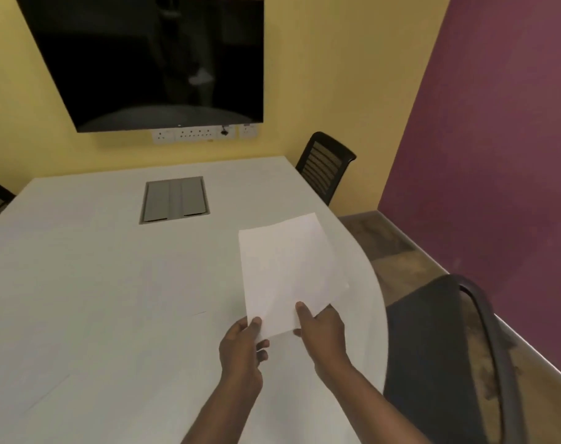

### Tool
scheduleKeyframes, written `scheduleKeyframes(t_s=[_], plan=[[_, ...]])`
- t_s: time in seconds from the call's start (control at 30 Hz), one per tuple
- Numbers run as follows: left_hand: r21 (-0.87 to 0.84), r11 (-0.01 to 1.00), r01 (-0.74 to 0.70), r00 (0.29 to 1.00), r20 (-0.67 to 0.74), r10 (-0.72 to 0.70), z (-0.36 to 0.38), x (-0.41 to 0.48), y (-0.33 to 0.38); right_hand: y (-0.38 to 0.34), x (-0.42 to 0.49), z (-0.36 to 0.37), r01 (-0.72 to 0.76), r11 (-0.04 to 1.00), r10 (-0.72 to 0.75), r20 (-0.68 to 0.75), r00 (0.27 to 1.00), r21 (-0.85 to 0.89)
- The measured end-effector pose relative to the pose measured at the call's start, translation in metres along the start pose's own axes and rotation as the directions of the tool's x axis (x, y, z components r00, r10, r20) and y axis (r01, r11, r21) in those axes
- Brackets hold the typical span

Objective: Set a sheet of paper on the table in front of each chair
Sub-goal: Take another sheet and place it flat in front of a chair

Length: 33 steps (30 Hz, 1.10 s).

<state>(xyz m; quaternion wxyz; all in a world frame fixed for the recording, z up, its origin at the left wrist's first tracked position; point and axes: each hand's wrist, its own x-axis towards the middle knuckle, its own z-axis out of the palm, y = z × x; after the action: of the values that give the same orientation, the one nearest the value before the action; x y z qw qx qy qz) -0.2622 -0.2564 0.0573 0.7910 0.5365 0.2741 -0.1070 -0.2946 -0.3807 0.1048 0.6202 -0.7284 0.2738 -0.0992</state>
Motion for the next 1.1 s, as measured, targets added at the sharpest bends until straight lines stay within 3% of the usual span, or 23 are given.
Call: scheduleKeyframes(t_s=[0.27,0.6,0.83,1.0,1.1], plan=[[0.119,0.986,-0.119,0.981,0.167,0.098,0.098,-0.103,-0.080,0.010,-0.023,-0.203,0.266,0.929,-0.287,-0.048,0.957,-0.259],[0.226,0.905,-0.361,0.931,0.142,0.336,0.209,-0.140,-0.098,0.022,-0.030,-0.370,0.269,0.948,-0.300,-0.190,0.935,-0.172],[0.058,0.906,-0.418,0.898,0.179,0.403,0.280,-0.144,-0.096,0.034,0.008,-0.449,0.245,0.969,-0.245,-0.252,0.936,-0.031],[-0.226,0.949,-0.219,0.917,0.286,0.280,0.350,-0.148,-0.115,0.036,0.072,-0.496,0.188,0.970,-0.141,-0.274,0.951,0.152],[-0.271,0.950,-0.157,0.882,0.395,0.259,0.398,-0.150,-0.135,0.033,0.116,-0.516,0.151,0.960,-0.090,-0.250,0.964,0.234]])
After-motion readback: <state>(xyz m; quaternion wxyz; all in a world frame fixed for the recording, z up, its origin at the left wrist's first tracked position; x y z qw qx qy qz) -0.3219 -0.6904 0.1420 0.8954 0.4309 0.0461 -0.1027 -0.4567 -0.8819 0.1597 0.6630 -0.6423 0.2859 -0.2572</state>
